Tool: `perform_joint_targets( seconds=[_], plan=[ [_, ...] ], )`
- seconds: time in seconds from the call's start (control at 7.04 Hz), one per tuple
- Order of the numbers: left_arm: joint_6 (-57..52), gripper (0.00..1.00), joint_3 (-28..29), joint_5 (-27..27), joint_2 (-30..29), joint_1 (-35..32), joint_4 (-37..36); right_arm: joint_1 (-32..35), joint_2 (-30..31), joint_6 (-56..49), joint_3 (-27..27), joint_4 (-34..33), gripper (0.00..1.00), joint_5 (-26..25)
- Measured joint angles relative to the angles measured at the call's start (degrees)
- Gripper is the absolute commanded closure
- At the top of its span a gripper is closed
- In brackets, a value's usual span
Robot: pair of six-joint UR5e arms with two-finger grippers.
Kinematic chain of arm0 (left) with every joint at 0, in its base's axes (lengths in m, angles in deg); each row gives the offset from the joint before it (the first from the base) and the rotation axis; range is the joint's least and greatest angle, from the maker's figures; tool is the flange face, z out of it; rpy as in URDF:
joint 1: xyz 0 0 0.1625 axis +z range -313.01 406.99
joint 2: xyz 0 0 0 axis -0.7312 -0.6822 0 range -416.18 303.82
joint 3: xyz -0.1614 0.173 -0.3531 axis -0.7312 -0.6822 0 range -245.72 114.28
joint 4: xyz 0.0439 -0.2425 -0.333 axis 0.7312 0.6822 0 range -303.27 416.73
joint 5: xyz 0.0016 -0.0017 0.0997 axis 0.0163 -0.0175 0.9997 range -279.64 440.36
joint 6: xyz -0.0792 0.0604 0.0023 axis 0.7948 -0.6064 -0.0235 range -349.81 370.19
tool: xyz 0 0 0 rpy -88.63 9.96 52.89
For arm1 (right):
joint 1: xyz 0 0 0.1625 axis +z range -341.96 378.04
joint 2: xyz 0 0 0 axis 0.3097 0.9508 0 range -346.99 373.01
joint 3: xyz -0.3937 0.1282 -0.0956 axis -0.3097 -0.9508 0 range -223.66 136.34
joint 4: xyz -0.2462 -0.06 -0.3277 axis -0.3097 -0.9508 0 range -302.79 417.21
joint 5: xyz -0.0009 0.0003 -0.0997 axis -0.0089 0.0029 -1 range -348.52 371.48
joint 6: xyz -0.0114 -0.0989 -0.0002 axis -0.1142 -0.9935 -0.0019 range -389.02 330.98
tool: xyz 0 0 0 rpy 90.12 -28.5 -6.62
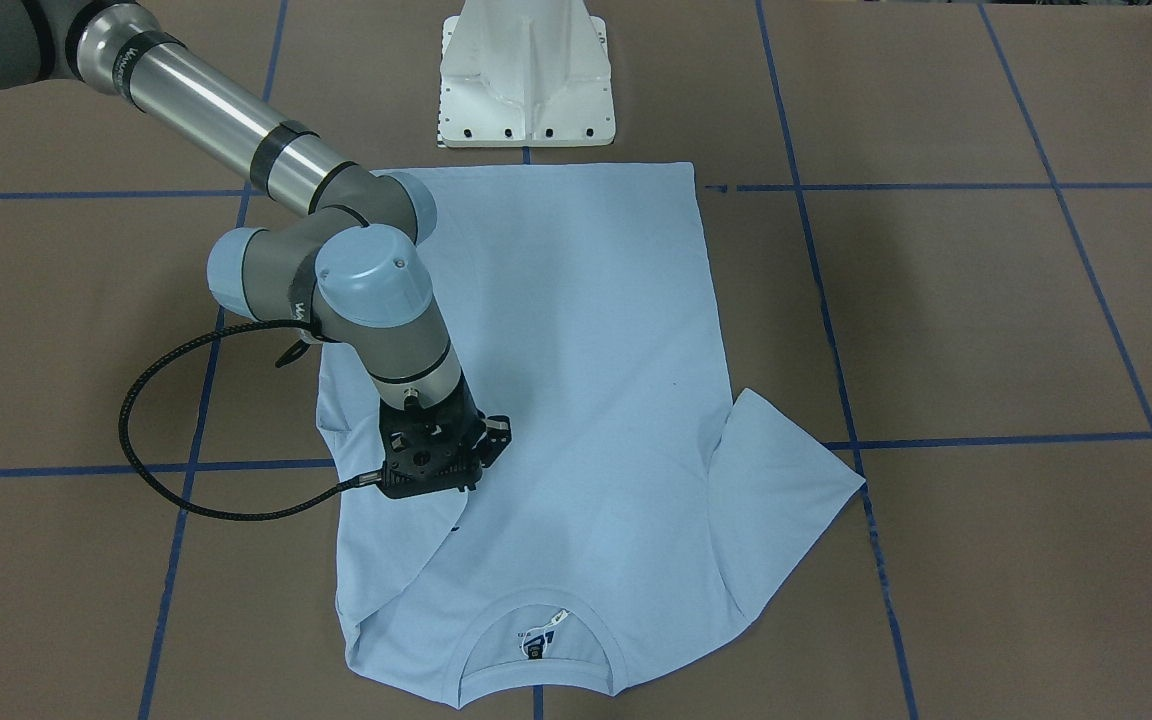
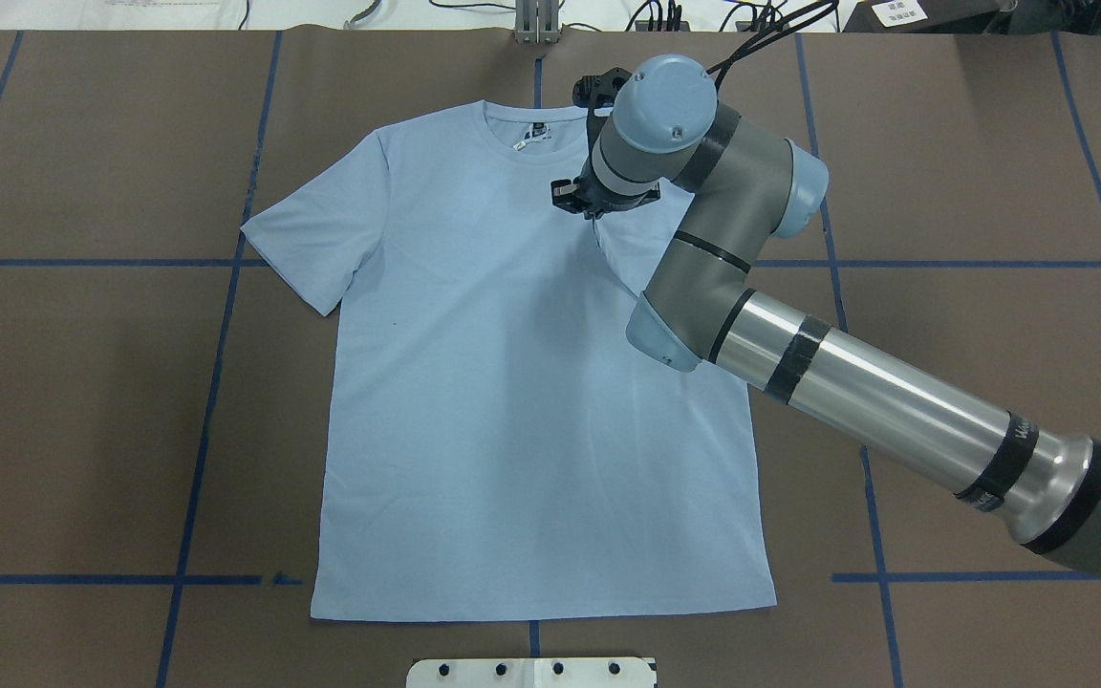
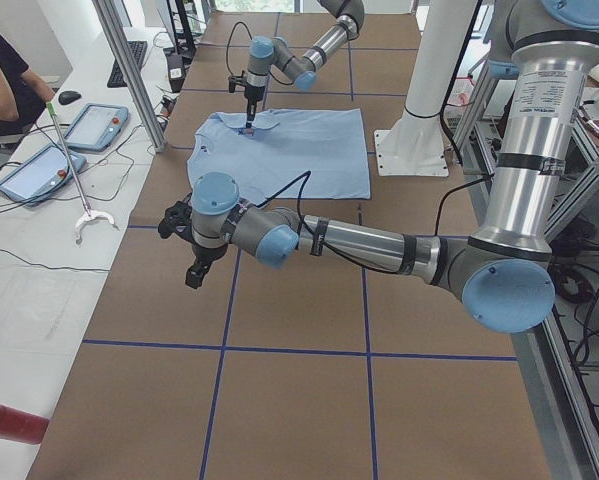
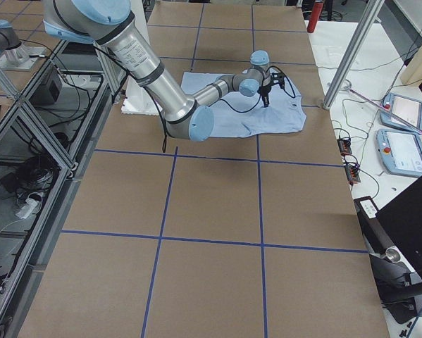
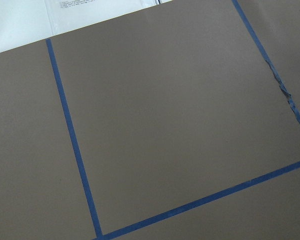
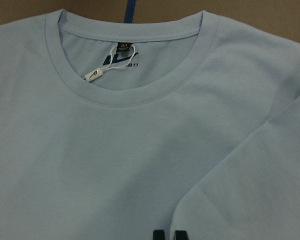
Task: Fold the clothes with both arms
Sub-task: 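Grasp the sleeve with the right gripper and fold it inward onto the shirt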
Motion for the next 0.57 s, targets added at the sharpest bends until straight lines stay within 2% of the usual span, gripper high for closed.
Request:
perform_joint_targets(
  seconds=[0.28,0.57],
  plan=[
    [1.01,0.0,0.15,-0.05,-0.23,0.03,0.05,1.23,-0.82,0.28,-1.15,-0.34,0.0,-1.01],
    [2.02,0.0,0.36,-0.06,-0.41,0.1,0.06,3.63,-0.74,-0.2,-1.67,-0.4,0.0,0.03]
  ],
)
